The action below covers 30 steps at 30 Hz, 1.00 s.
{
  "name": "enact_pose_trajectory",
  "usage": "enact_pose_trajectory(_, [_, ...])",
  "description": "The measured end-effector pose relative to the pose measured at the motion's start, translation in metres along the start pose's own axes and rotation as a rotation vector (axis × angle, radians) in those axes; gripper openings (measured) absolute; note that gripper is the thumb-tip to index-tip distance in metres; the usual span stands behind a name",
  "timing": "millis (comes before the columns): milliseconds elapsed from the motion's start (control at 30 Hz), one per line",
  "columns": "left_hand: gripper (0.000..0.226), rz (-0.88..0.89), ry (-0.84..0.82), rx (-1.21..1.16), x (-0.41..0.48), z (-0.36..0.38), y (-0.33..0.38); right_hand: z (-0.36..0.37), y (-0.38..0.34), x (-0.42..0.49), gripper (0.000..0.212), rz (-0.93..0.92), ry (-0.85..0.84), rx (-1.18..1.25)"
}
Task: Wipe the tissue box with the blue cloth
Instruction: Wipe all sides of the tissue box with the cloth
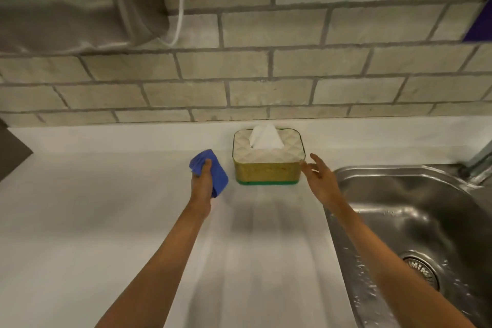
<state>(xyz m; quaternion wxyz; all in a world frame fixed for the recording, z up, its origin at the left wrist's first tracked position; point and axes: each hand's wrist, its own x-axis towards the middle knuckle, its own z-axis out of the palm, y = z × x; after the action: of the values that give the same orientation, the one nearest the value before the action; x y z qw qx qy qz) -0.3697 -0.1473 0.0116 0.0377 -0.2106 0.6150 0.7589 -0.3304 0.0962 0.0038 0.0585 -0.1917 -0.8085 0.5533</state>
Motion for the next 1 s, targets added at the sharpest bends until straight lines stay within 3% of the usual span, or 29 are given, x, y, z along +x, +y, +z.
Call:
enact_pose_trajectory(100, [0.048,0.082,0.036,0.092,0.012,0.026,0.002,0.005,0.006,0.007,0.064,-0.004,-0.044,0.001])
enact_pose_trajectory(267, [0.044,0.154,-0.030,0.246,0.011,0.051,-0.009,0.009,0.005,0.004,0.047,-0.135,-0.077,0.015])
enact_pose_trajectory(500, [0.041,0.182,-0.037,0.316,-0.014,0.046,-0.011,0.008,0.005,-0.023,0.041,-0.151,0.011,0.084])
enact_pose_trajectory(900, [0.042,0.160,-0.041,0.688,-0.082,0.000,-0.002,-0.025,0.001,-0.105,0.058,-0.057,0.071,-0.031])
enact_pose_trajectory(1000, [0.033,0.151,-0.070,0.753,-0.090,-0.013,0.005,-0.030,-0.005,-0.119,0.058,-0.040,0.074,-0.008])
